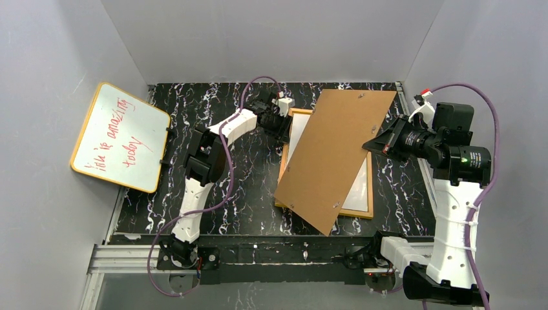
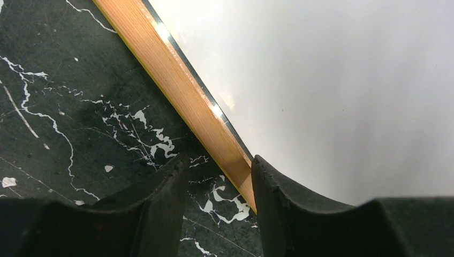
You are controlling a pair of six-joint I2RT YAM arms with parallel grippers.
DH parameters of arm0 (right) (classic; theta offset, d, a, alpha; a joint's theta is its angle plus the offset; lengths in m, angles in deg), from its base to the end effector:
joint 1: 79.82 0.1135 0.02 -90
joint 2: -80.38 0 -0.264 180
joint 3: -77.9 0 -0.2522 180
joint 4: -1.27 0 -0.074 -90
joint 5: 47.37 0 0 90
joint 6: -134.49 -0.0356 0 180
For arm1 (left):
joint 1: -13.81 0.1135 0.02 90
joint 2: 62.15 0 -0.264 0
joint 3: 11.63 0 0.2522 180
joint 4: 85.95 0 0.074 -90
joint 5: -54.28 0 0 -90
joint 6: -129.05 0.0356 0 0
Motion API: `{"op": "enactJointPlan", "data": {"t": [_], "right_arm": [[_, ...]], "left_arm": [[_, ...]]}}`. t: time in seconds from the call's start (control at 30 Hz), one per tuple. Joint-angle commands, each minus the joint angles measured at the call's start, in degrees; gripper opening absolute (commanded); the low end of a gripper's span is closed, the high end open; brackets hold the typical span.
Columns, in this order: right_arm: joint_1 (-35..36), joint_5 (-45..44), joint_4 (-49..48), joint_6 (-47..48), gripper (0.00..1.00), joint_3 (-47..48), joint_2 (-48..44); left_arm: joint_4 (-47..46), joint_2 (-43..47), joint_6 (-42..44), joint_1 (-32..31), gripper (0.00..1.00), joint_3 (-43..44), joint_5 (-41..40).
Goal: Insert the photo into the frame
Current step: Move the photo frame to the center of the board.
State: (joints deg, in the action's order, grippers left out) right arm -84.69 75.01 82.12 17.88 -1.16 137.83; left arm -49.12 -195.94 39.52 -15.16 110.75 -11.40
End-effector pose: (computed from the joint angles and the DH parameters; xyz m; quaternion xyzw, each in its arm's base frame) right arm 0.1447 0.0068 0.4465 0.1145 0.8620 0.3257 0.3710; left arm 0.4485 -0.2651 0.1748 0.3047 0.8643 -0.2765 0.2892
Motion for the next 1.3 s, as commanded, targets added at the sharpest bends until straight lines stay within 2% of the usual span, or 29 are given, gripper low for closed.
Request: {"op": "enactJointPlan", "data": {"t": [0.0,0.1,0.17,0.27,0.43,0.8,1.03,1.17,1.27], "right_arm": [[0.0,3.8,-5.0,-0.5,0.01,0.0,-1.4],[-0.1,3.9,-5.0,-0.5,0.01,-0.4,-1.5],[-0.1,3.9,-5.0,-0.5,0.01,-0.7,-1.5],[-0.1,4.2,-5.4,-0.7,0.01,-1.1,-1.5],[-0.1,4.4,-5.6,-0.8,0.01,-1.6,-1.8],[-0.1,4.6,-5.9,-1.0,0.01,-2.2,-1.6],[-0.1,4.7,-5.2,-1.0,0.01,-0.8,-0.8],[-0.1,4.8,-5.3,-0.7,0.01,-0.9,-0.4],[0.0,5.5,-6.3,-1.0,0.01,-2.0,-0.6]], "left_arm": [[0.5,-0.2,0.9,-0.5,0.47,-1.0,0.5],[0.4,-0.2,0.5,-0.6,0.54,-1.6,1.8],[0.5,-0.2,0.1,-0.6,0.56,-1.5,2.2],[0.2,-0.3,0.0,-0.6,0.55,-1.5,2.0],[-0.1,-0.5,0.3,-0.6,0.48,-2.4,1.3],[-1.1,-1.3,0.0,-1.5,0.5,-2.5,1.3],[0.1,-0.8,2.6,-2.0,0.42,-3.2,-5.5],[1.2,0.0,5.2,-1.9,0.32,-3.9,-10.8],[1.2,1.9,7.1,-1.0,0.28,-5.3,-11.8]]}}
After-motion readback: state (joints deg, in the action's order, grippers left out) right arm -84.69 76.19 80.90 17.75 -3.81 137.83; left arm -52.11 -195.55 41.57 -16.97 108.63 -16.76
